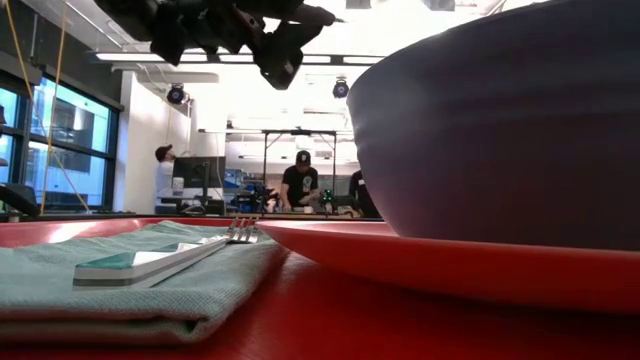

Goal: Set up tray
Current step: Put the black knife on the blue napkin

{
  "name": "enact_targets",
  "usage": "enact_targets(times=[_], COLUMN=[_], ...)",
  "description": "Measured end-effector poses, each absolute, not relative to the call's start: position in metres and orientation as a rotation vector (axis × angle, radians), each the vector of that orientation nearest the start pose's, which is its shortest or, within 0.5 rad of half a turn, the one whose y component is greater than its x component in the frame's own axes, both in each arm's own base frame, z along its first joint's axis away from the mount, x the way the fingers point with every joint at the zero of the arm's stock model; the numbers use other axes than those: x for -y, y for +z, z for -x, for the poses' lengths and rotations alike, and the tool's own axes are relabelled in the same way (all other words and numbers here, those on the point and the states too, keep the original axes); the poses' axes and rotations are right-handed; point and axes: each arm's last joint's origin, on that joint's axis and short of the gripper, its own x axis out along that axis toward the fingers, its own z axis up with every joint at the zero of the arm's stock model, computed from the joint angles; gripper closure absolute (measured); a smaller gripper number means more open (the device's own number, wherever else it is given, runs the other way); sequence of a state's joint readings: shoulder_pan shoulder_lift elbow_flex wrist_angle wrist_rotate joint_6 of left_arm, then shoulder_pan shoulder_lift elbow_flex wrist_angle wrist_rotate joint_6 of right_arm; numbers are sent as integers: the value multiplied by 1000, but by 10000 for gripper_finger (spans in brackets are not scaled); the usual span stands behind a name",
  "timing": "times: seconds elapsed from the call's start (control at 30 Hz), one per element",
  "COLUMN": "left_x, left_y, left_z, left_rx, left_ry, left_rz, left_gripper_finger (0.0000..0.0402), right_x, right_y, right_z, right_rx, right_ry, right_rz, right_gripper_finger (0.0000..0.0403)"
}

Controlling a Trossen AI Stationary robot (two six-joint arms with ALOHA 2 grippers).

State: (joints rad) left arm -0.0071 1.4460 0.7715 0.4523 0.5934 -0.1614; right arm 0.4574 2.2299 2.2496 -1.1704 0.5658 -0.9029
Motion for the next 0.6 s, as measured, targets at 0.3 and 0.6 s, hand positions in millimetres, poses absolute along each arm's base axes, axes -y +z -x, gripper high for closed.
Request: enact_targets(times=[0.3,0.6], left_x=[21,22], left_y=[236,226], left_z=[-307,-313], left_rx=[-277,-286], left_ry=[-600,-635], left_rz=[226,232], left_gripper_finger=[131,214], right_x=[-190,-189], right_y=[294,292], right_z=[-424,-426], right_rx=[-1009,-1004], right_ry=[369,393], right_rz=[1393,1367], right_gripper_finger=[375,378])
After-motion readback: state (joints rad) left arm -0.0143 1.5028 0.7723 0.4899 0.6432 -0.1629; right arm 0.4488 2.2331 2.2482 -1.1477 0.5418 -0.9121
